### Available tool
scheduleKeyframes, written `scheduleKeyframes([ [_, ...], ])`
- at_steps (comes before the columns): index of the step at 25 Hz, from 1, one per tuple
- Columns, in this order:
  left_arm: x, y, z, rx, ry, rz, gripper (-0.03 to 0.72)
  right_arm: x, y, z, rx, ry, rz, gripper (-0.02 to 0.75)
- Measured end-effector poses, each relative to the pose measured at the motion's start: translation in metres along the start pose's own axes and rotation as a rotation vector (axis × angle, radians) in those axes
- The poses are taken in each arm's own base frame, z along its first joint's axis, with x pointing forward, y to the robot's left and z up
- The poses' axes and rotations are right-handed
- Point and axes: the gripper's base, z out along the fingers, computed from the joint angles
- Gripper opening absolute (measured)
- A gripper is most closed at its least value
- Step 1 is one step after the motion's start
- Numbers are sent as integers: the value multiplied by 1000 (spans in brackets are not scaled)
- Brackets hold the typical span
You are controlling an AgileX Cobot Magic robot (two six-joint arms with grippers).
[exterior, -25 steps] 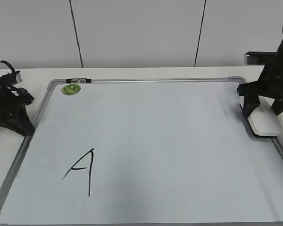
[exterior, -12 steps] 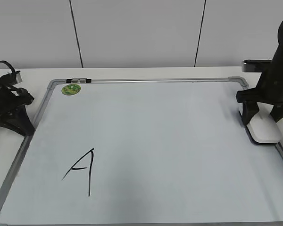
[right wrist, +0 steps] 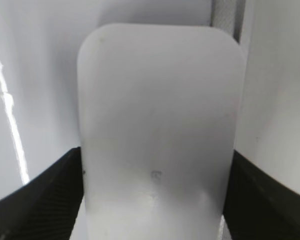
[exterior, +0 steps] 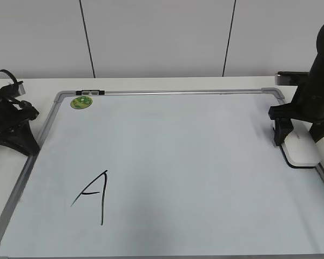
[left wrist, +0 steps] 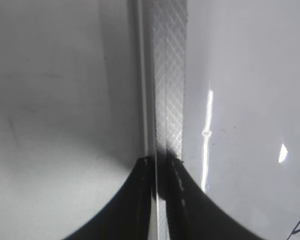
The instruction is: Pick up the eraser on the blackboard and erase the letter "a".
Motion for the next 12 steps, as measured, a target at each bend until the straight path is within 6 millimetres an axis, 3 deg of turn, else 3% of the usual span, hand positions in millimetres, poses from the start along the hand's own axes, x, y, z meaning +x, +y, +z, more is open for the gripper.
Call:
scheduleKeyframes([
  [7,0,0,0,0,0,0,72,-7,0,-15,0,0,-6,600],
  [12,0,1,2,2,3,-3,229,-12,1,-31,-2,7,-24,601],
])
